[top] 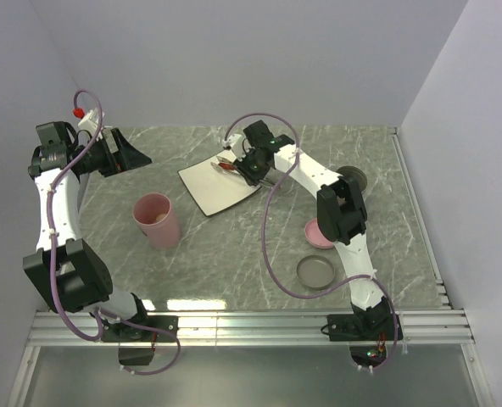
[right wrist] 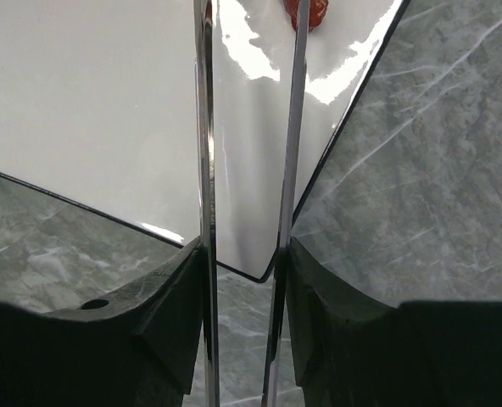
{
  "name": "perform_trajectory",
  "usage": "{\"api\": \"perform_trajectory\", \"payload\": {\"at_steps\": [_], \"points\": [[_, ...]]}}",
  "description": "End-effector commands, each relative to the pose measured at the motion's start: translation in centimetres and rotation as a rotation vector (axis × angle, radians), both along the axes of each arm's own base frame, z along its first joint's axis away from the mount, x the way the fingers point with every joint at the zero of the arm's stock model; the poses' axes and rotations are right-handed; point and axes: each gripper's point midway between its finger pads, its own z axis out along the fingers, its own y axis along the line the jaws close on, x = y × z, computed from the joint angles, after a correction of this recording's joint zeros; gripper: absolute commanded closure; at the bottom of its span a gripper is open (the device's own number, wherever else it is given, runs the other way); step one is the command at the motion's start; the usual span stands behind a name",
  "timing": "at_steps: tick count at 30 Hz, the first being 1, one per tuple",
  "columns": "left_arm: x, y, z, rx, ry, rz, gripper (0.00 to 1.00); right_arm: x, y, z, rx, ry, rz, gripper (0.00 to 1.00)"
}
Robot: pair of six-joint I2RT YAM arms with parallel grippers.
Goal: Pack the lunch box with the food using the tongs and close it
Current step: Pick up the fake food from the plate.
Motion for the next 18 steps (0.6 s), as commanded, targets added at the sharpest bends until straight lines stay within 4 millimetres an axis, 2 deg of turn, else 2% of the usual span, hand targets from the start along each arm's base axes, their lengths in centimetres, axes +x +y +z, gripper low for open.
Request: {"api": "perform_trajectory", "payload": {"at_steps": [1,5,11,18], "points": [[0.1,0.1,1.0,0.019,-0.043,-0.013,0.01,2.4,-0.1,2.9,0.022,-0.1,-0.027,0.54],[0.0,0.0,0.8,0.017,-0.036,-0.014,0.01,2.9,-0.6,3.1,0.013,-0.109,-0.044,0.53],[0.0,0.1,0.9,0.021,-0.04,-0.011,0.01,1.6,-0.5,3.2,0.022,-0.069,-0.014,0.51],[0.0,0.1,1.0,0.017,-0.041,-0.01,0.01,0.1,-0.6,2.9,0.035,-0.009,0.011,0.59]]}}
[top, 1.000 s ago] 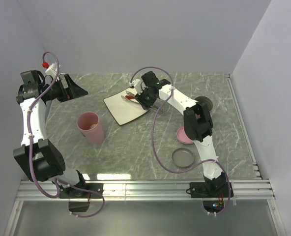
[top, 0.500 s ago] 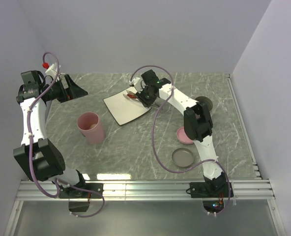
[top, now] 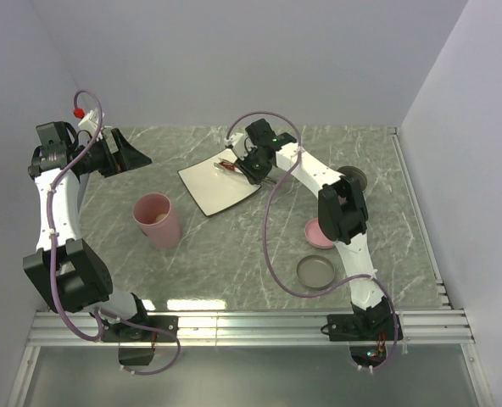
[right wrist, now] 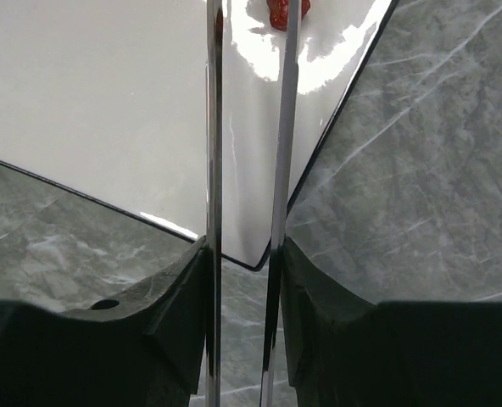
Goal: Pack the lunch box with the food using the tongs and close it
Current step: Pick up the fake food from the plate.
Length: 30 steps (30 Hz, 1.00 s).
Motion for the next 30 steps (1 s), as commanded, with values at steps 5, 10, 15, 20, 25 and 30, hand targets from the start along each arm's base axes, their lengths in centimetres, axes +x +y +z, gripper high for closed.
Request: {"api": "perform_trajectory", "payload": {"at_steps": [5,10,15,20,25,30], "points": [[-0.2,-0.1,1.2,0.021,-0.049,-0.014,0.01,-1.0,0.6,4.0,0.09,0.012,0.015,0.64],[-0.5,-0.1,1.4,0.027,-0.055,-0.013,0.01,-2.8,1.1,7.2,0.166,0.027,0.019,0.67],[-0.6,-0.4,1.5,0.015,-0.059,-0.018,0.01,-4.7,1.1,9.5,0.224,0.054,0.016,0.68],[-0.8,-0.4,1.6,0.013,-0.059,-0.014,0.01,-5.9,0.9,11.2,0.252,0.06,0.021,0.69],[-0.9,-0.5,2.0,0.02,-0.068,-0.016,0.01,-6.6,0.8,13.0,0.279,0.053,0.024,0.71],[-1.0,-0.5,2.1,0.024,-0.071,-0.015,0.01,-8.1,0.3,15.8,0.309,0.045,0.032,0.71]]}}
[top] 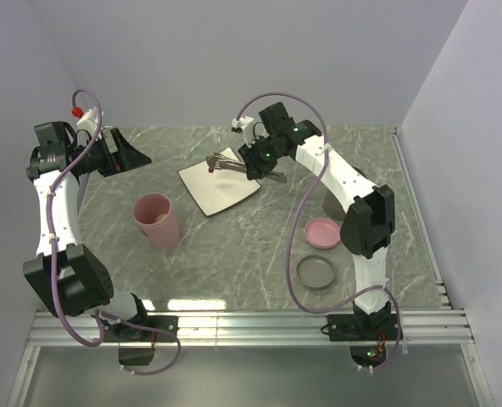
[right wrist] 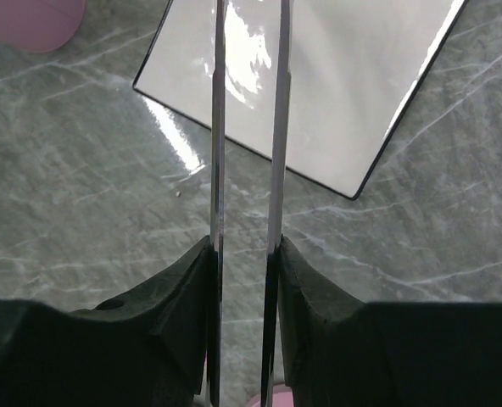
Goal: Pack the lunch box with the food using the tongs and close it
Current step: Pick up the fake food from the plate, then place the fake food in the packing box.
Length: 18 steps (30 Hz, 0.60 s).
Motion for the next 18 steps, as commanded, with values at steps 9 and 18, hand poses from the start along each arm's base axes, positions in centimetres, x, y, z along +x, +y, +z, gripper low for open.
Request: {"api": "perform_trajectory", "payload": {"at_steps": [9,18], "points": [[-0.2,0.2,-0.1,0.028,-0.018,0.005,0.01,-6.3,-5.6,10.0,0.138,-0.091,-0.057,0.71],[-0.1,-0.2,0.4,0.013,-0.041,-0.017,0.01,-10.1,-15.4,12.6,0.161,-0.138,-0.262,0.72]]}}
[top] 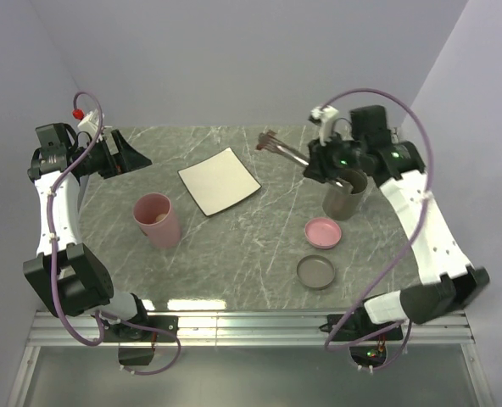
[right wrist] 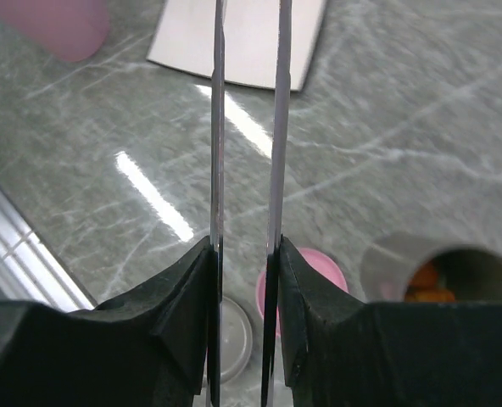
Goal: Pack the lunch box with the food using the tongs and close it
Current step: Place the fake food in the packing box.
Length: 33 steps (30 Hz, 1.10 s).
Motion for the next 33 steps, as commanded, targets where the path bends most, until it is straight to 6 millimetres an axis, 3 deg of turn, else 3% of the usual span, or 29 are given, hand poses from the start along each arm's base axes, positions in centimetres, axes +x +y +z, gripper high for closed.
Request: {"api": "perform_trajectory", "payload": {"at_steps": [1,9,16,23,33], "points": [[0.0,-0.3,1.0,0.015,-0.059,-0.025,0.01,-1.9,-3.4,-0.6,0.01,0.026,-0.084,0.72],[0.2,-1.1,0.5,0.044,-0.063,-0.047,0.01,-4.6,-12.4,-0.5,-0.014,-0.01,-0.356,0.72],[0.2,-1.6,0.7,0.036,-0.068,-0.062,0.01,-6.0,-17.3,-0.6,-0.093,-0.003,-0.512,0.73],[-0.2,-1.6,0.6,0.054,-0.067,-0.067,0.01,-7.3,-19.7,-3.0,-0.142,0.083,-0.572,0.73],[-0.4,-1.6,0.3,0.074,-0.074,-0.079,0.0,-7.2,-20.1,-5.1,-0.146,0.156,-0.583,0.72]]}}
